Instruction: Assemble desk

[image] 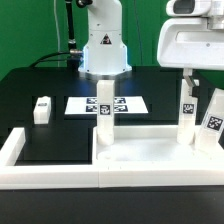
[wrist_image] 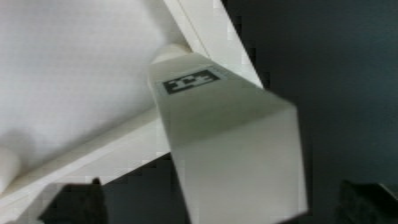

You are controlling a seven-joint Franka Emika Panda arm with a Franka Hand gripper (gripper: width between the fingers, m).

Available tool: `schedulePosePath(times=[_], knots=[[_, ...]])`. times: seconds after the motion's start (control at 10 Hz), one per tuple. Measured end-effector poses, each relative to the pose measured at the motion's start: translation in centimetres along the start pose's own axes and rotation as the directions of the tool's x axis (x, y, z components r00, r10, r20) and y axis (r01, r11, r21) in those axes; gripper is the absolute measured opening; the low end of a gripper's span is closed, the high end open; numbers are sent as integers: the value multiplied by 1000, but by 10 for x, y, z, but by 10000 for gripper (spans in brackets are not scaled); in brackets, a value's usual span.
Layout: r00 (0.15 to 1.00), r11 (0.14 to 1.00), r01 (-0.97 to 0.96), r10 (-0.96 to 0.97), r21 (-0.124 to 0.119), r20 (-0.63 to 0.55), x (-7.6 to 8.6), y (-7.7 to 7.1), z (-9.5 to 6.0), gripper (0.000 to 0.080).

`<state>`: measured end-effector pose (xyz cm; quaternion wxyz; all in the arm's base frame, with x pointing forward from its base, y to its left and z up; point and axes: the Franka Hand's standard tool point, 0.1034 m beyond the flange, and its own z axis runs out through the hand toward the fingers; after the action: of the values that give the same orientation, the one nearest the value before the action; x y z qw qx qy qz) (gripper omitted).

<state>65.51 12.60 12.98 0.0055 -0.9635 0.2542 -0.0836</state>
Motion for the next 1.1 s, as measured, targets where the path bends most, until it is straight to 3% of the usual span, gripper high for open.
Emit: schedulePosePath(times=[0.2,0.3,0.4,0.5,0.6,0.9,1.0,1.1], knots=[[1000,1000,25,-25,-5,-3,-1,-1,0,649],[1000,1000,-5,5,-5,-3,-1,-1,0,516],[1000,1000,-18,18,-5,-3,-1,-1,0,516],[996,996,-91,91,-4,-2,-1,-1,0,378],[984,984,-175,175,-6,-3,0,0,0,305],[937,937,-350,350,-7,-5,3,3,-1,305],[916,916,-402,402,-7,-4,10,12,-1,304],[830,831,-557,557,4,17,13,17,0,304]])
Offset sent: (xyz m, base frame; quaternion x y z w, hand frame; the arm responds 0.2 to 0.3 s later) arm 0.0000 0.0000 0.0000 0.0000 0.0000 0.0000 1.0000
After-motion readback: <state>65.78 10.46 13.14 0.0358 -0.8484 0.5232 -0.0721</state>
